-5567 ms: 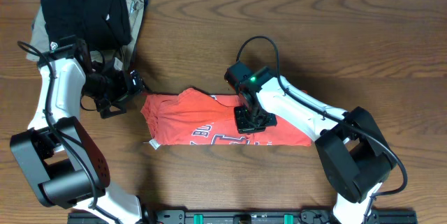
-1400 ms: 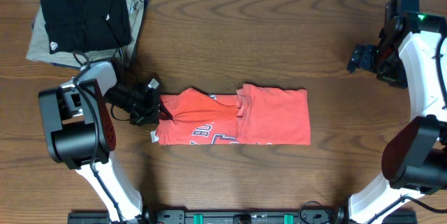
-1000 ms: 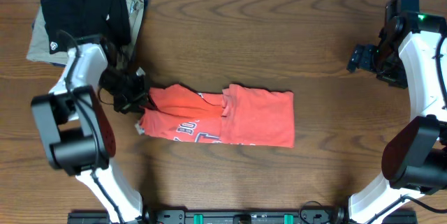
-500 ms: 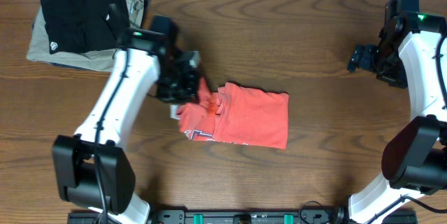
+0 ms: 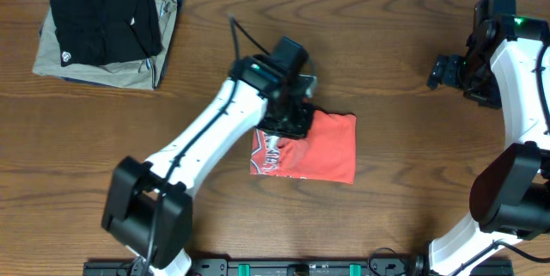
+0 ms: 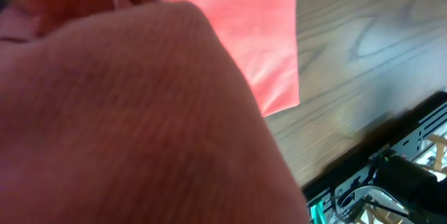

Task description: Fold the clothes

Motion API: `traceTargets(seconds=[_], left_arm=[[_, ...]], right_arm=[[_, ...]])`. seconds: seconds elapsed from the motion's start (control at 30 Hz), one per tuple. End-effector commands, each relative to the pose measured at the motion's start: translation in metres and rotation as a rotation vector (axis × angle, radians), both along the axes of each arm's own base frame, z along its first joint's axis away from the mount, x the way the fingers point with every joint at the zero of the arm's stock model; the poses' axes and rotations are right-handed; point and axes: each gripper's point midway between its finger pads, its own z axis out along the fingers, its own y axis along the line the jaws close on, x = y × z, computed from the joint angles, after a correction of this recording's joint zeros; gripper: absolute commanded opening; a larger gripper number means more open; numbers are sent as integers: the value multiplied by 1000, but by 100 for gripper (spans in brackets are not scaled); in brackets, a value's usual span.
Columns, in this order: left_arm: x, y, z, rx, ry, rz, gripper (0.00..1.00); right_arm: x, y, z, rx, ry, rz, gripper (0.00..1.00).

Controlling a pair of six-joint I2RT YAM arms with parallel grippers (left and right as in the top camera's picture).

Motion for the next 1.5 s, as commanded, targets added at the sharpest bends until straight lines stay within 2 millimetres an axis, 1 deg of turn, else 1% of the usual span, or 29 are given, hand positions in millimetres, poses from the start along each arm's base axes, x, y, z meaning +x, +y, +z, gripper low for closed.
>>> traceTargets(seconds=[0.0, 0.2, 0.33, 0.37, 0.4, 0.47, 0.57, 0.67, 0.73, 0.87, 0.93, 1.03, 1.17, 1.27, 1.33, 1.37, 1.4, 1.47], left_arm=[[-7, -11, -17, 21, 51, 22, 6], [-8, -32, -40, 24, 62, 6, 6], [-5, -43, -50, 14, 56, 11, 7], [-4, -45, -51, 11, 53, 10, 8], [-5, -46, -52, 10, 52, 8, 17], [-6, -47, -52, 10, 52, 3, 67], [-10, -53, -46, -31, 77, -6, 68], [-17, -66, -27, -124, 115, -30, 67], [-18, -69, -14, -161, 104, -51, 66], [-15, -66, 9, -188, 47, -67, 66], [-6, -58, 13, -166, 3, -45, 63], [11, -42, 3, -82, -57, 2, 52], [14, -42, -11, -68, -31, 11, 28], [14, -48, -25, -56, -15, 1, 23], [18, -53, -34, -59, -18, -1, 20], [22, -56, -39, -67, -27, -1, 19], [27, -61, -43, -79, -42, -2, 13], [37, -69, -49, -104, -69, -3, 9]], right_arm=[[2, -2, 6, -4, -16, 12, 99], [2, -2, 6, -4, -16, 12, 99], [2, -2, 6, -4, -16, 12, 99], [2, -1, 6, -4, -16, 13, 99], [2, -1, 6, -4, -16, 13, 99], [2, -2, 6, -4, -16, 12, 99], [2, -1, 6, -4, -16, 13, 99], [2, -1, 6, -4, -16, 13, 99], [2, -1, 6, -4, -16, 13, 99], [2, -1, 6, -4, -16, 13, 99], [2, -1, 6, -4, -16, 13, 99], [2, -1, 6, -4, -16, 13, 99], [2, -1, 6, -4, -16, 13, 99], [2, -1, 6, -4, -16, 13, 99], [2, -1, 6, -4, -16, 13, 99], [2, -1, 6, -4, -16, 13, 99], [2, -1, 6, -4, -16, 13, 99], [2, -1, 6, -4, -16, 13, 99]])
